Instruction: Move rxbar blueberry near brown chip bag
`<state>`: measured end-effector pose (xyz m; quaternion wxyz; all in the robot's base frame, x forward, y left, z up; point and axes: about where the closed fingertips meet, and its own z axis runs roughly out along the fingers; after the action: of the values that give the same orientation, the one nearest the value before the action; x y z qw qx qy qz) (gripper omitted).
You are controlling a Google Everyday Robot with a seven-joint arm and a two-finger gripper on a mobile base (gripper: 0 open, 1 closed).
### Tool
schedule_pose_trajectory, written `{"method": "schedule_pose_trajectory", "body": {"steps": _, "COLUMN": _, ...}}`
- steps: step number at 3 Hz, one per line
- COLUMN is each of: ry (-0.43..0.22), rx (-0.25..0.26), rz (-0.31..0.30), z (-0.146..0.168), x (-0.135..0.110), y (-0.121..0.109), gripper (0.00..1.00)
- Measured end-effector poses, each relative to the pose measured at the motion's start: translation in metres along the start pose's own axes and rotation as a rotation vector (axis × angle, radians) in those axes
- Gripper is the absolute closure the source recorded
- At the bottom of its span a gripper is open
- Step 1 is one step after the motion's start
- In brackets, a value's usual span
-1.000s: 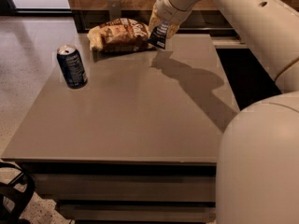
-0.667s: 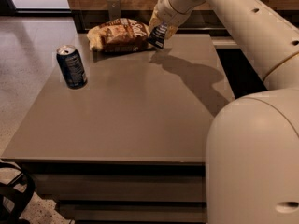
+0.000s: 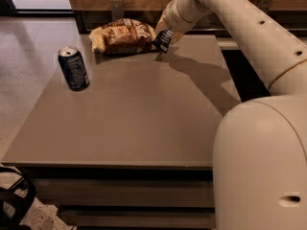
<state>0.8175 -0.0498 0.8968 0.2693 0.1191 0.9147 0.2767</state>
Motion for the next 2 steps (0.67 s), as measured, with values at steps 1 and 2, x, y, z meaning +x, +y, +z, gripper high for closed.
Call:
{"method": "schedule_pose_trajectory", "body": {"steps": 1, "ry": -0.036, "rx": 0.064, "rz": 0.057, "z": -0.01, "x": 0.011, "y": -0.021, "gripper": 1.0}}
{"method": "schedule_pose_trajectory", "body": {"steps": 2, "ry": -0.028, "rx": 0.126, "rz": 0.047, "z": -0.014, "x": 0.027, "y": -0.028, "gripper": 0.96}}
